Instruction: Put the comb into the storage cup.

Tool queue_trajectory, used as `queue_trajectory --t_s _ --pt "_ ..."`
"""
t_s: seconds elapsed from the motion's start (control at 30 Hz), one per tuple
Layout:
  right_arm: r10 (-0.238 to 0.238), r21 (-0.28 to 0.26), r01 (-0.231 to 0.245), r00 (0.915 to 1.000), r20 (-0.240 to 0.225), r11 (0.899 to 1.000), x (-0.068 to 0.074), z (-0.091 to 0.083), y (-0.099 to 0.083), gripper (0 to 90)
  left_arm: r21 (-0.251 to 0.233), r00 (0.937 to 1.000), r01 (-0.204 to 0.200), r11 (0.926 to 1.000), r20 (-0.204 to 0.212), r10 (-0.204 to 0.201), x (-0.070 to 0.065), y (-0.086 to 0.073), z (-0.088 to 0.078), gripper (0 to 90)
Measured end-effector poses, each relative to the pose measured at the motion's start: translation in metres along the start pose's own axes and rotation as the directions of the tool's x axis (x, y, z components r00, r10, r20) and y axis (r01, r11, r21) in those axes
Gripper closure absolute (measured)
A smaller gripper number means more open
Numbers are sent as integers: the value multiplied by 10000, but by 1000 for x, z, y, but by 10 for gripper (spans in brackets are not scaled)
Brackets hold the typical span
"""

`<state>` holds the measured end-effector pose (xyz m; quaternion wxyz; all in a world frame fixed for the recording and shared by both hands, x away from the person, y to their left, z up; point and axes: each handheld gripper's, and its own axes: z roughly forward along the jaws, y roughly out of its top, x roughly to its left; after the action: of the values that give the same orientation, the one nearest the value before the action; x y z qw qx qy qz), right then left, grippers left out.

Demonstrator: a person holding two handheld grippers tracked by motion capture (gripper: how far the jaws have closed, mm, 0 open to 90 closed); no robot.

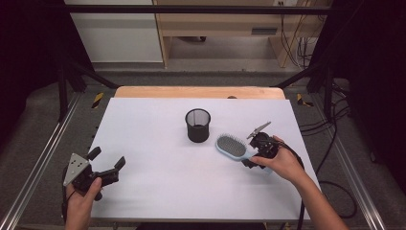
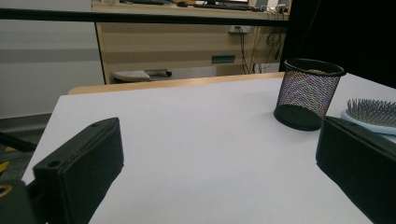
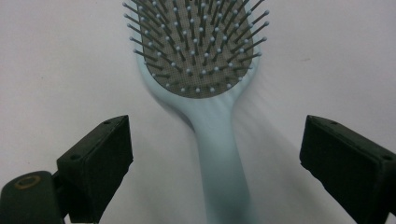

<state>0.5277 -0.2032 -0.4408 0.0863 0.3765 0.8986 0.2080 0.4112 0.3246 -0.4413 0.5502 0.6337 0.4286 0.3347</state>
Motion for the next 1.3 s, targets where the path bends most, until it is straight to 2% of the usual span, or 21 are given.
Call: queue_trajectory --t_s 0.17,0.47,0.83,1.3 --pt "-240 346 239 9997 37 9991 1 3 7 112 30 10000 -47 10000 14 47 -1 0 0 9" --pt "-450 491 446 9990 60 9978 0 3 15 162 13 10000 -32 10000 2 32 -1 0 -1 9" --pt "-855 793 865 9962 -159 9931 2 3 18 380 30 10000 -42 10000 -11 42 -1 -1 0 9" --pt "-965 1129 982 9951 -209 9887 -2 6 18 536 56 10000 -43 10000 12 42 -1 -1 1 9"
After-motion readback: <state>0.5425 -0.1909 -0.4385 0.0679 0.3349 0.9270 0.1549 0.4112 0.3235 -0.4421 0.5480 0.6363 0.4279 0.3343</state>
